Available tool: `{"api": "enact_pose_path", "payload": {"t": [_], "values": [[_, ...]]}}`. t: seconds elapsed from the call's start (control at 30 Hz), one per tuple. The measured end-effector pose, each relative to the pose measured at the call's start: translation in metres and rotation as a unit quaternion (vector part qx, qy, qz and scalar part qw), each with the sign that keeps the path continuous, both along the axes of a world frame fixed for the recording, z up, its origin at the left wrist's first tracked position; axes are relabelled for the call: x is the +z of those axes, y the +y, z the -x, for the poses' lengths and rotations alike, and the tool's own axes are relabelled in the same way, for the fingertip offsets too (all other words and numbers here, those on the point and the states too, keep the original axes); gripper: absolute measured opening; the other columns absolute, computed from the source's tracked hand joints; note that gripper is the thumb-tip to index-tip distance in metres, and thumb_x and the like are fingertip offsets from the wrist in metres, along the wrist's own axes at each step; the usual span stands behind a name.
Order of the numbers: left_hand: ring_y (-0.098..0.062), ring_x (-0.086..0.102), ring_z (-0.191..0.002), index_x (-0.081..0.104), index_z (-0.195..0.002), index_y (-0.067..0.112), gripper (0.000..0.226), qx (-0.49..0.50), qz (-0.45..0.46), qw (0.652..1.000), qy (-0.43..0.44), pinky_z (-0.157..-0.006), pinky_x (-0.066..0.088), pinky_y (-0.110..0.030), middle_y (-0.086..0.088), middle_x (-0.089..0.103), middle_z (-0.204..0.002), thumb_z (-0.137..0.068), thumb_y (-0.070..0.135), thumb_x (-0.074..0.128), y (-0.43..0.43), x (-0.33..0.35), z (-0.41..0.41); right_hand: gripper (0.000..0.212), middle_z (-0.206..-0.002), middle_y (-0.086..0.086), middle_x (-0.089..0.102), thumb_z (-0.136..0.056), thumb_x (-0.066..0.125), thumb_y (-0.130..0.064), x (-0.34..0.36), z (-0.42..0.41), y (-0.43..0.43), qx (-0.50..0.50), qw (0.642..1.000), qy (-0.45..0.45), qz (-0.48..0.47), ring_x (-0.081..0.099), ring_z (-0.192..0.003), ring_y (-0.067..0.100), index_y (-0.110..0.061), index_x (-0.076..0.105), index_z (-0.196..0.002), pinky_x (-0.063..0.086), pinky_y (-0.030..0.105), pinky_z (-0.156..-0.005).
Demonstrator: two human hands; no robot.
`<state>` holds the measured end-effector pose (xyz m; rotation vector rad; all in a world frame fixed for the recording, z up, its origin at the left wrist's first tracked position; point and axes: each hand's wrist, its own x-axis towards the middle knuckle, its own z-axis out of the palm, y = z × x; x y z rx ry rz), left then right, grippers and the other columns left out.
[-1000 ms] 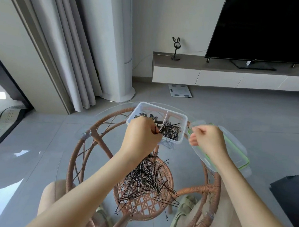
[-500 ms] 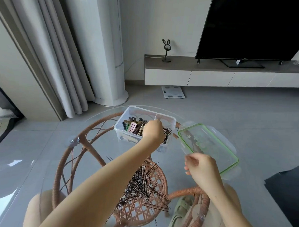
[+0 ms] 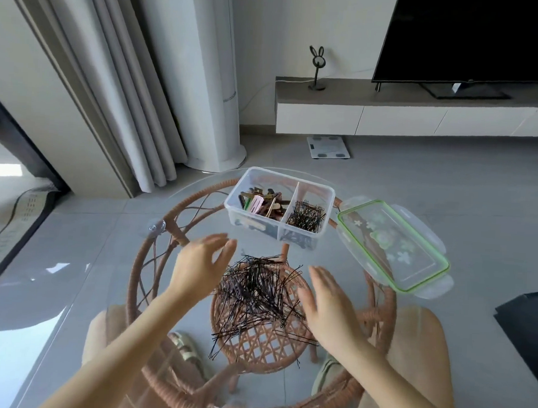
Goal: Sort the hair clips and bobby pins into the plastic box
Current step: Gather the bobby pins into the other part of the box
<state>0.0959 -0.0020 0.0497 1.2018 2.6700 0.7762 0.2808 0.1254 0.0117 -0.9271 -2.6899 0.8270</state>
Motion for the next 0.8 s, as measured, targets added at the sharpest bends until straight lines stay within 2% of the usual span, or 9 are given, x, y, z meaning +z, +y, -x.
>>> {"api": "enact_pose_path", "payload": {"t": [0.07,0.17,0.23,0.27,0.37,0.5,0.6,0.7,0.8], "values": [[-0.022,0.034,-0.139,0.047,-0.136,0.023,0.051,0.017,0.063,0.997,-0.048,-0.116,0.027,-0.04,-0.003,0.04,-0.148,-0.096,0.048,0.027,-0.015,-0.028,-0.002,0.064,-0.157,0.01,0.01,-0.096,0.019,-0.046,-0.014,0.021,-0.013,0.015,1.0,-0.019,-0.011,0.006,-0.145,0.022,-0.009,0.009,-0.147,-0.004,0.027,-0.114],[-0.016,0.007,-0.147,0.027,-0.145,0.024,0.059,0.023,0.042,0.997,-0.064,-0.121,0.0,-0.033,-0.001,0.022,-0.155,-0.095,0.053,0.017,-0.012,-0.046,-0.015,0.091,-0.156,0.015,0.009,-0.08,-0.013,-0.063,-0.024,0.052,-0.029,0.011,0.999,-0.01,-0.046,0.003,-0.145,0.026,-0.006,0.01,-0.146,-0.005,0.036,-0.118],[-0.014,0.009,-0.146,0.027,-0.146,0.02,0.053,0.024,0.008,0.996,-0.088,-0.121,0.001,-0.031,0.0,0.025,-0.155,-0.099,0.044,0.019,-0.002,-0.044,-0.024,0.096,-0.152,0.019,0.023,-0.079,-0.015,-0.061,-0.023,0.066,-0.04,0.016,0.999,0.024,-0.029,0.01,-0.144,0.03,-0.002,0.025,-0.143,0.006,0.046,-0.119],[-0.014,0.012,-0.146,0.029,-0.145,0.018,0.049,0.021,-0.008,0.994,-0.111,-0.12,0.003,-0.03,0.0,0.027,-0.154,-0.1,0.037,0.022,0.002,-0.039,-0.029,0.087,-0.15,0.019,0.029,-0.085,-0.006,-0.058,-0.02,0.068,-0.045,0.014,0.999,0.042,-0.008,0.014,-0.144,0.03,-0.002,0.031,-0.141,0.011,0.047,-0.119],[-0.016,0.022,-0.143,0.04,-0.14,0.015,0.042,0.013,-0.063,0.983,-0.171,-0.119,0.013,-0.031,-0.002,0.038,-0.149,-0.101,0.027,0.029,0.004,-0.029,-0.041,0.044,-0.139,0.014,0.048,-0.098,0.033,-0.028,-0.012,0.062,-0.052,0.008,0.994,0.1,0.046,0.038,-0.134,0.025,-0.004,0.045,-0.132,0.027,0.034,-0.113],[-0.014,0.048,-0.125,0.053,-0.13,0.021,0.04,0.02,-0.096,0.973,-0.21,-0.112,0.033,-0.037,-0.001,0.054,-0.136,-0.096,0.039,0.04,-0.013,-0.024,-0.037,0.04,-0.11,0.002,0.07,-0.092,0.034,-0.03,-0.001,0.036,-0.04,-0.017,0.988,0.152,-0.012,0.064,-0.102,0.018,-0.012,0.062,-0.113,0.047,0.025,-0.088],[-0.015,0.042,-0.131,0.045,-0.135,0.03,0.058,0.002,-0.046,0.985,-0.166,-0.11,0.031,-0.035,0.005,0.047,-0.141,-0.084,0.059,0.046,-0.031,-0.02,-0.032,0.032,-0.12,0.004,0.065,-0.095,0.04,-0.021,0.005,0.042,-0.021,0.007,0.99,0.138,-0.014,0.058,-0.112,0.017,-0.011,0.058,-0.12,0.043,0.028,-0.098],[-0.015,0.03,-0.135,0.029,-0.142,0.035,0.087,-0.017,0.048,0.994,-0.1,-0.111,0.026,-0.036,0.007,0.038,-0.144,-0.068,0.08,0.042,-0.048,-0.012,-0.038,0.043,-0.148,0.007,0.038,-0.098,0.036,-0.025,0.003,0.069,-0.009,0.094,0.994,0.046,-0.01,0.029,-0.139,0.019,-0.01,0.038,-0.138,0.016,0.031,-0.116],[-0.017,0.033,-0.13,0.014,-0.145,0.034,0.108,-0.017,0.164,0.986,-0.019,-0.11,0.03,-0.035,0.002,0.037,-0.141,-0.055,0.089,0.036,-0.059,-0.01,-0.054,0.047,-0.151,0.006,0.032,-0.099,0.03,-0.031,-0.001,0.086,-0.01,0.126,0.991,-0.025,-0.022,0.018,-0.143,0.023,-0.012,0.03,-0.142,0.008,0.035,-0.118]]}}
